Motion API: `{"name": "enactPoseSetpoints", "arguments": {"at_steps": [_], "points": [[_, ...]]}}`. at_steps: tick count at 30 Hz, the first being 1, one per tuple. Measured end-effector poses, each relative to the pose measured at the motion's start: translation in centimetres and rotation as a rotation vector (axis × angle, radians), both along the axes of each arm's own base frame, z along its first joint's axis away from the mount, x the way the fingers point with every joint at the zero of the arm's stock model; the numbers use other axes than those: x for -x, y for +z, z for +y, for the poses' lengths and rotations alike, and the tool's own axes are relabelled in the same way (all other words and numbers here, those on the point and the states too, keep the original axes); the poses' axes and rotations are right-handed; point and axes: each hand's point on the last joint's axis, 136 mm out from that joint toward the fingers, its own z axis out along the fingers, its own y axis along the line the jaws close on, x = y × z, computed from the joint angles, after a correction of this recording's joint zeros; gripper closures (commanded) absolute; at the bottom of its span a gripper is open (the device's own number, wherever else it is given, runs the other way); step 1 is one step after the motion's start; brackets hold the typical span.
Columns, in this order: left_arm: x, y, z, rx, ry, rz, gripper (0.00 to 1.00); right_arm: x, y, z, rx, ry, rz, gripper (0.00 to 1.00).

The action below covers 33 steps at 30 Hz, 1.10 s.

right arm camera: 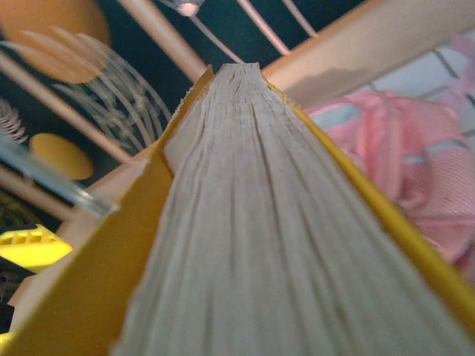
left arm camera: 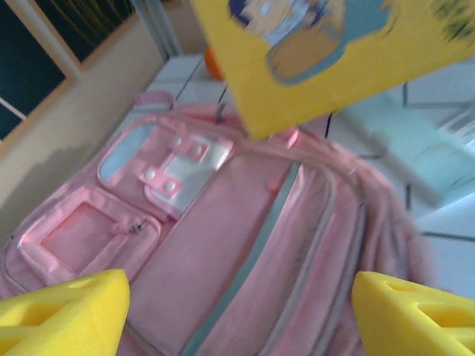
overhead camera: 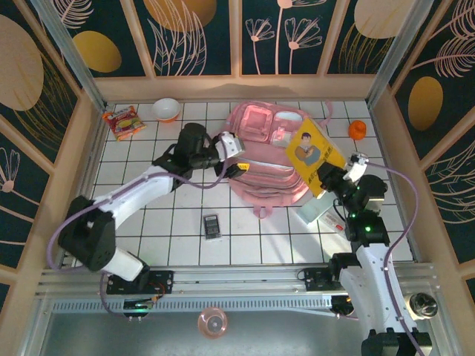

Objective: Pack books, pencil case, and school supplies into a backpack

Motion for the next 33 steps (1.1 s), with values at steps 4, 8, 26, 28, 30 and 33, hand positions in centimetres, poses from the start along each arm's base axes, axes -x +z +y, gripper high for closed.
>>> {"name": "enactPoseSetpoints", "arguments": {"at_steps": [4,8,26,28,30,33], "points": [[-1.7,-4.4,-1.5,-0.142,-0.025,-0.004,0.19,0.2,-1.9,-1.1,0.007,-0.064,0.082,1.00],[-2.3,-8.4,-2.7,-0.256,-0.068,-0.002,0.19,0.6,-3.0,-1.3,0.013,-0.075,0.131,1.00],[-4.2,-14.3,-3.9,-0.418,-0.090,0.002,0.90,1.1,-3.9,-1.6,0.021,-0.093,0.171,1.00],[-4.2,-14.3,-3.8,-0.412,-0.074,0.004,1.00,1.1,-4.0,-1.6,0.023,-0.095,0.174,1.00],[-4.0,-14.1,-3.2,-0.401,-0.039,0.009,1.00,1.1,-3.9,-1.6,0.025,-0.094,0.172,1.00],[-2.6,-13.5,-1.5,-0.388,0.023,0.046,1.00,0.9,-3.5,-1.5,0.025,-0.089,0.174,1.00]]}}
